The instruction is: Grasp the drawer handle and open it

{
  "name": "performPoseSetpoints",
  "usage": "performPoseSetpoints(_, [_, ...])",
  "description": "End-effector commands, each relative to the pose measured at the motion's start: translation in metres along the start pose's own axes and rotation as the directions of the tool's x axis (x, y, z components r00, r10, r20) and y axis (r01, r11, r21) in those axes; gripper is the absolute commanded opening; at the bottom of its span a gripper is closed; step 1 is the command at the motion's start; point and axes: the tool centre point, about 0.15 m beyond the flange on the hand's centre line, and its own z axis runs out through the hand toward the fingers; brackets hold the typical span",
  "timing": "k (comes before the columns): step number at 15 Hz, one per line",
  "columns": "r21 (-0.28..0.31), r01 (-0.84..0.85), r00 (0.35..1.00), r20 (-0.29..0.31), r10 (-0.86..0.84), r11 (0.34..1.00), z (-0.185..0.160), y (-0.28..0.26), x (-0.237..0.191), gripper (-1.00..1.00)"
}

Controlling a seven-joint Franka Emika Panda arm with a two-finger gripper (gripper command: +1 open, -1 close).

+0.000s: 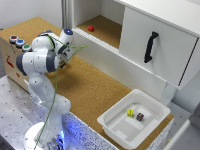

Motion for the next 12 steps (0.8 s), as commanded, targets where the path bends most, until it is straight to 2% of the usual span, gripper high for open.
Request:
performPoseSetpoints(1, [0.012,-0.055,0.998,-0.007,0.055,0.998,0.006,0.074,0.011,-1.00])
performPoseSetpoints(7, [0.001,-0.107,0.994,-0.017,0.107,0.994,-0.002,0.120,0.009,-1.00])
performPoseSetpoints(12, [-0.006,-0.164,0.985,-0.052,0.163,0.986,-0.020,0.156,0.011,-1.00])
